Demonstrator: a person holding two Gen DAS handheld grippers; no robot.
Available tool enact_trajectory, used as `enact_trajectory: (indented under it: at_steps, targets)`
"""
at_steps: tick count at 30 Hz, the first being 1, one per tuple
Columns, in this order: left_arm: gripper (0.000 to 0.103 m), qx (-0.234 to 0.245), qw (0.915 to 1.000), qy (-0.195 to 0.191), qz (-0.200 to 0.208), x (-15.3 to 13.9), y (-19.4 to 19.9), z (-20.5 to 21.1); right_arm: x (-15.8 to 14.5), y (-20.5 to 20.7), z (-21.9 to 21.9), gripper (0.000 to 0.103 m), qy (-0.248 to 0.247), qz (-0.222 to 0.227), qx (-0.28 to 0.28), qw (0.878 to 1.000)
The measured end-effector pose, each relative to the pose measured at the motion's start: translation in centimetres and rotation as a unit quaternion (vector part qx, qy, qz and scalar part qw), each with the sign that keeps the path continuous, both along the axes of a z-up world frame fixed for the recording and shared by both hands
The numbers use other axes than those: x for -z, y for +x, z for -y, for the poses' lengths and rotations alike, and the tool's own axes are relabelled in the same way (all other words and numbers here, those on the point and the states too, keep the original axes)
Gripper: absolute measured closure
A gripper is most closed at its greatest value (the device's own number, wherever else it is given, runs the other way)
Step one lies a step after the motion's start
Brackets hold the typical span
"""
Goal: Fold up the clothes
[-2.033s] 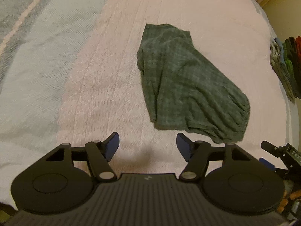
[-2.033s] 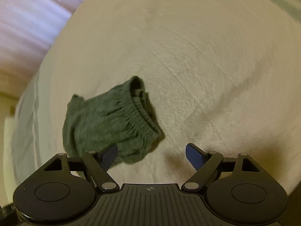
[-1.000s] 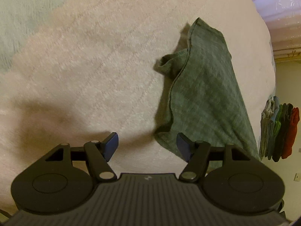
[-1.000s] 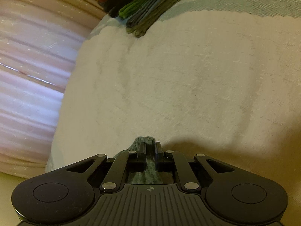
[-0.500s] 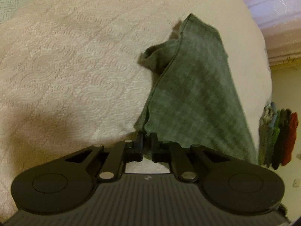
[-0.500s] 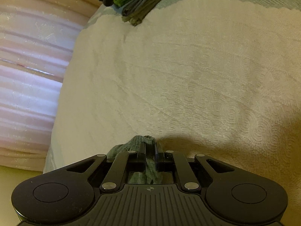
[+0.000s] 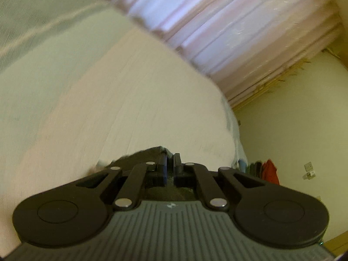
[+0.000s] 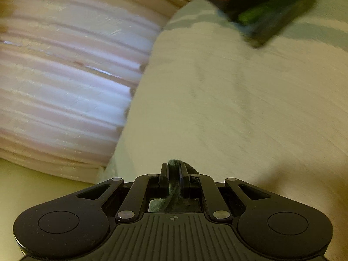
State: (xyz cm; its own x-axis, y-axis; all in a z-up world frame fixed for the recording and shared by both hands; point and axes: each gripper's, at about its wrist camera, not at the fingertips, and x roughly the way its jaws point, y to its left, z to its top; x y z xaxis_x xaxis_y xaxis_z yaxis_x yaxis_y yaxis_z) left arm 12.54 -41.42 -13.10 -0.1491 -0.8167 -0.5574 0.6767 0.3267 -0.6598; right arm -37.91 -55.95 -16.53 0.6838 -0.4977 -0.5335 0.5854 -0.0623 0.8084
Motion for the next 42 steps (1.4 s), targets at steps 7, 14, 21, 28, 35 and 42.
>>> enact_trajectory:
  at_steps: [7, 14, 21, 28, 35, 42]
  targets:
    - [0.101, 0.0, 0.9952, -0.09, 0.04, -8.4, 2.1, 7.1, -7.9, 5.0, 4.9, 0.096, -0.095, 0.005, -0.004, 0.995]
    - [0.101, 0.03, 0.9825, -0.166, 0.079, -14.4, -0.6, 5.1, -12.3, 3.6, 3.5, 0.096, -0.164, 0.017, 0.003, 0.986]
    - [0.101, 0.055, 0.9899, -0.108, 0.073, -7.8, -4.5, -5.7, -6.7, -1.5, -3.0, 0.096, -0.111, -0.016, -0.022, 0.994]
    - [0.1, 0.076, 0.9826, 0.16, 0.055, 8.6, -9.2, -16.9, 8.0, -5.5, -12.7, 0.096, 0.079, -0.165, -0.09, 0.979]
    - [0.098, 0.066, 0.958, 0.27, 0.071, 17.3, -9.7, -20.1, 19.4, -6.0, -17.3, 0.096, 0.173, -0.288, -0.138, 0.932]
    - [0.08, 0.031, 0.9599, 0.272, 0.059, 19.7, -8.5, -21.4, 17.6, -6.7, -16.9, 0.021, 0.108, -0.236, -0.106, 0.96]
